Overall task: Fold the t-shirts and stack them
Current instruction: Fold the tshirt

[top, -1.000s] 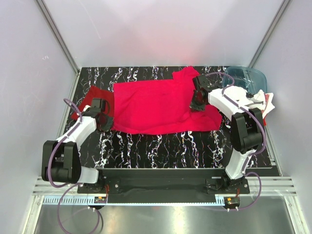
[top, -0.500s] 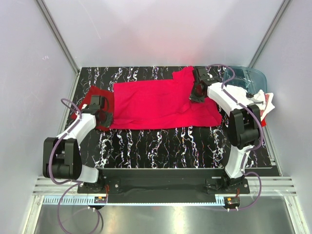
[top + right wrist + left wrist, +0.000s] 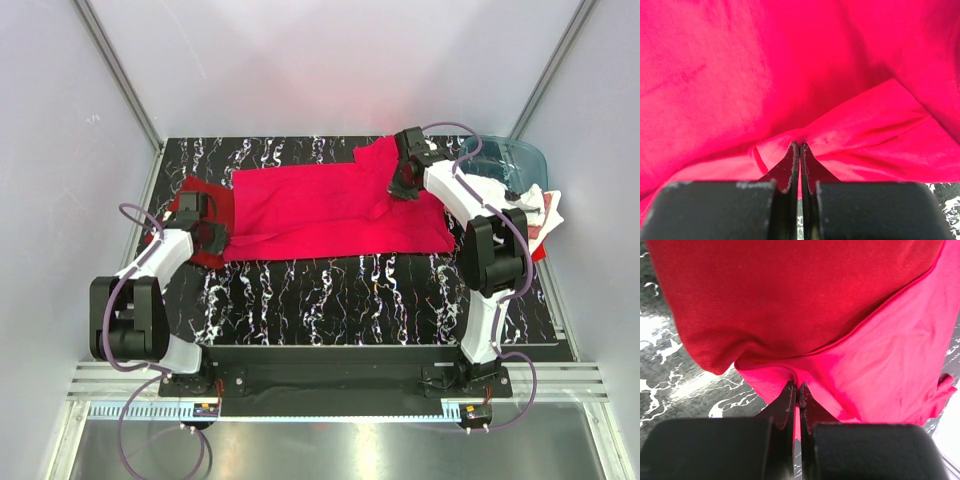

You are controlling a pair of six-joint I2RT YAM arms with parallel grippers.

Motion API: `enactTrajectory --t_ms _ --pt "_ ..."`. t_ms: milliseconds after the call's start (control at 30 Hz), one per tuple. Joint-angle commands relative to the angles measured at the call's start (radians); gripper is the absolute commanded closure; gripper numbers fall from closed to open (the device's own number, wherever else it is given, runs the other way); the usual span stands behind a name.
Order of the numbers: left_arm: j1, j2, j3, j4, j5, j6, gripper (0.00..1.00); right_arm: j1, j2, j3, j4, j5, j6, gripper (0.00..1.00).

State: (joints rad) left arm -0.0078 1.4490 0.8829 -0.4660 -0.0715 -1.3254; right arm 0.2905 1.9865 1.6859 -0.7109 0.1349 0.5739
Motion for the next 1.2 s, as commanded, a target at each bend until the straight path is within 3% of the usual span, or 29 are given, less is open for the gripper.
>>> enactTrajectory --t_ms 0,733,767,800,833,900,933,967,1033,1167 --pt "0.006 0.011 0.011 0.059 0.032 -0.009 1.00 -0.011 -0.005 0.041 0.001 0.042 0.023 1.00" --pt "0.043 0.071 0.042 0.165 0.101 0.026 0.98 -0.036 0.012 0.055 0.039 0.077 0.058 1.00" --pt "0.046 0.082 0.047 0.168 0.099 0.032 0.93 -0.034 0.024 0.075 0.034 0.081 0.058 1.00" --pt "0.049 0.086 0.054 0.170 0.087 0.046 0.75 -0.036 0.029 0.084 0.037 0.083 0.058 0.98" --pt "0.051 0.090 0.059 0.187 0.084 0.058 0.66 -0.036 0.037 0.093 0.034 0.084 0.060 0.96" --pt "0.049 0.097 0.074 0.188 0.076 0.092 0.37 -0.036 0.054 0.112 0.042 0.088 0.061 0.69" --pt "0.051 0.097 0.079 0.184 0.076 0.101 0.28 -0.036 0.055 0.113 0.047 0.092 0.063 0.57" --pt "0.051 0.090 0.082 0.182 0.052 0.121 0.23 -0.036 0.051 0.104 0.048 0.092 0.067 0.50" --pt "0.051 0.074 0.091 0.175 0.039 0.143 0.15 -0.036 0.028 0.074 0.079 0.082 0.069 0.44" --pt "0.051 0.002 0.068 0.173 0.022 0.199 0.10 -0.036 -0.118 -0.133 0.195 0.028 0.078 0.42"
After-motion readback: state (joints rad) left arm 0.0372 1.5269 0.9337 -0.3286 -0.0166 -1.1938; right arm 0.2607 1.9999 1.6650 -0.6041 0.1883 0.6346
